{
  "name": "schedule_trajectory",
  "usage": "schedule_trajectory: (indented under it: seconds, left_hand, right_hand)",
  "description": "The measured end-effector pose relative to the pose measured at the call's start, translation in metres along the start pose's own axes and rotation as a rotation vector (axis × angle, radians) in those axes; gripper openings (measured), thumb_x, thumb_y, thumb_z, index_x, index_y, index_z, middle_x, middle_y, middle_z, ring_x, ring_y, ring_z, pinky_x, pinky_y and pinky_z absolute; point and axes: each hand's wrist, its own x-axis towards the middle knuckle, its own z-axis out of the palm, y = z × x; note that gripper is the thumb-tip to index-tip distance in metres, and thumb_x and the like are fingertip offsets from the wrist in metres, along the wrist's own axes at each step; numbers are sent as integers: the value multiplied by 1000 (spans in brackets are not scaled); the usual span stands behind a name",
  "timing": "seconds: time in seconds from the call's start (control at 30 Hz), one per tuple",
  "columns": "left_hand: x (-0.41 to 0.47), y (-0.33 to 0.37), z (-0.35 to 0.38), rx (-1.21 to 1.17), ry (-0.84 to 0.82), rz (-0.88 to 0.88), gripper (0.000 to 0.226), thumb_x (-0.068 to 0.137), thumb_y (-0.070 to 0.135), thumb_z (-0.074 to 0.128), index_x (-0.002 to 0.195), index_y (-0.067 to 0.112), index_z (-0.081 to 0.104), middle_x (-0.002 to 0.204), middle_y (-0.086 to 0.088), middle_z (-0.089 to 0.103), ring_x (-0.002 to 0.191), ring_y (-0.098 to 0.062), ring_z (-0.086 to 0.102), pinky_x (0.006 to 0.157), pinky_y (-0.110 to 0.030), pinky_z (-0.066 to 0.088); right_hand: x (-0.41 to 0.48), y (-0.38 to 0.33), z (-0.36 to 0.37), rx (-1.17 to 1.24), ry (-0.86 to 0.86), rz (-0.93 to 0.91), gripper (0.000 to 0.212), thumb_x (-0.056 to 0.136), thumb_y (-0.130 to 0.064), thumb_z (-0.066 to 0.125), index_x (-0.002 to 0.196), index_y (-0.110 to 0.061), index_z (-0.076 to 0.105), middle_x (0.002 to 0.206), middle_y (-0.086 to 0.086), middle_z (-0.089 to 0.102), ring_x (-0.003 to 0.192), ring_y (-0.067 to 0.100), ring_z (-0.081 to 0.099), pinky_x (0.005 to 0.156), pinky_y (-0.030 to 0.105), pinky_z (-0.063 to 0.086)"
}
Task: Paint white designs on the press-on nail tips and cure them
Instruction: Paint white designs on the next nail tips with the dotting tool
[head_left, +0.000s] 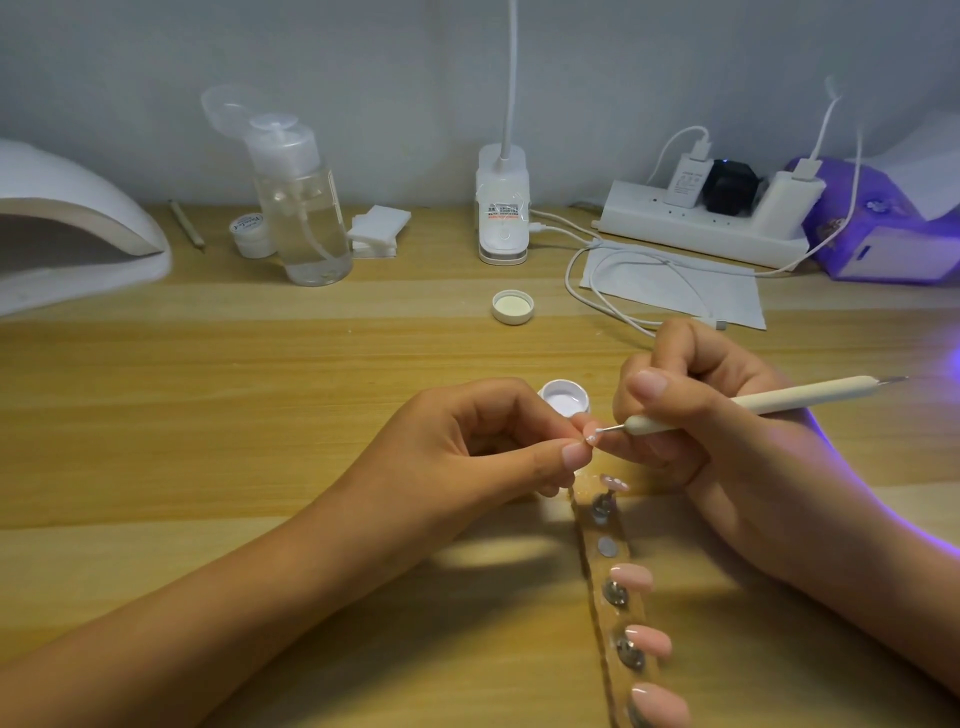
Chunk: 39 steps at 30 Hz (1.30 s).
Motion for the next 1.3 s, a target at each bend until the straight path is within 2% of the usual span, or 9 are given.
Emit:
schedule_trajectory:
  seconds: [0.3, 0.37, 0.5, 0.63, 0.7, 0.77, 0.83, 1.0, 1.3]
  left_hand:
    - [-1, 0, 0, -9, -9, 12, 3, 74, 18, 72, 73, 16, 72, 69, 2, 69, 66, -6, 62, 65, -16, 50]
    - [0, 0, 0, -14, -7, 3, 4, 74, 18, 72, 74, 15, 72, 70, 3, 70, 66, -5, 63, 65, -15, 50]
    - [0, -2, -1, 3, -5, -11, 12, 75, 21, 72, 79, 10, 72, 71, 3, 70, 68, -6, 63, 67, -16, 51]
    - [0, -2, -2, 9, -11, -6, 13, 76, 22, 73, 83, 10, 71, 73, 4, 71, 69, -6, 63, 68, -16, 51]
    - [0, -3, -1, 2, -10, -8, 15, 76, 21, 73, 84, 9, 71, 74, 4, 71, 69, -5, 63, 68, -15, 51]
    - [0, -3, -2, -13, -7, -11, 15, 75, 20, 73, 83, 8, 71, 75, 6, 72, 70, -5, 64, 68, -15, 51]
    - [0, -3, -2, -15, -10, -12, 12, 77, 18, 74, 83, 9, 71, 75, 6, 73, 70, -5, 64, 69, -16, 52]
    - [0, -5, -3, 13, -7, -14, 5, 80, 13, 73, 84, 10, 72, 75, 3, 72, 70, -6, 65, 71, -18, 53]
    - [0, -4, -4, 39, -27, -1, 2, 82, 13, 74, 81, 14, 73, 75, 1, 72, 72, -7, 66, 70, -18, 51]
  right_hand:
    - [-1, -1, -6, -131, -144, -33, 31, 72, -47, 78, 66, -26, 55, 57, -10, 56, 57, 1, 56, 60, 22, 41]
    - [0, -1, -9, -88, -135, -35, 33, 73, -48, 77, 66, -25, 55, 56, -9, 51, 55, 4, 50, 66, 29, 41]
    - [6, -1, -14, 32, -41, -93, 27, 78, -43, 73, 75, -22, 56, 59, -14, 51, 56, 3, 50, 97, 41, 50]
    - [10, 0, -22, -217, 161, -165, 14, 74, -36, 72, 84, -27, 70, 76, -9, 65, 77, 8, 61, 104, 49, 45]
    - [9, 1, -21, -380, 184, -198, 14, 79, -32, 72, 91, -27, 74, 91, -5, 71, 91, 16, 64, 100, 43, 48]
    - [8, 2, -16, -490, 165, -267, 9, 84, -27, 68, 91, -24, 74, 92, -7, 73, 88, 6, 65, 83, 22, 52]
    - [7, 5, -10, -596, 125, -312, 12, 88, -27, 62, 91, -20, 71, 89, -9, 70, 81, 3, 63, 73, 12, 47]
    - [8, 10, -8, -859, 51, -341, 16, 90, -31, 53, 91, -18, 63, 84, -7, 61, 81, 20, 58, 73, 24, 45]
    - [13, 15, -14, -912, 8, -284, 12, 93, -33, 51, 90, -25, 59, 86, -7, 61, 83, 26, 56, 74, 39, 46]
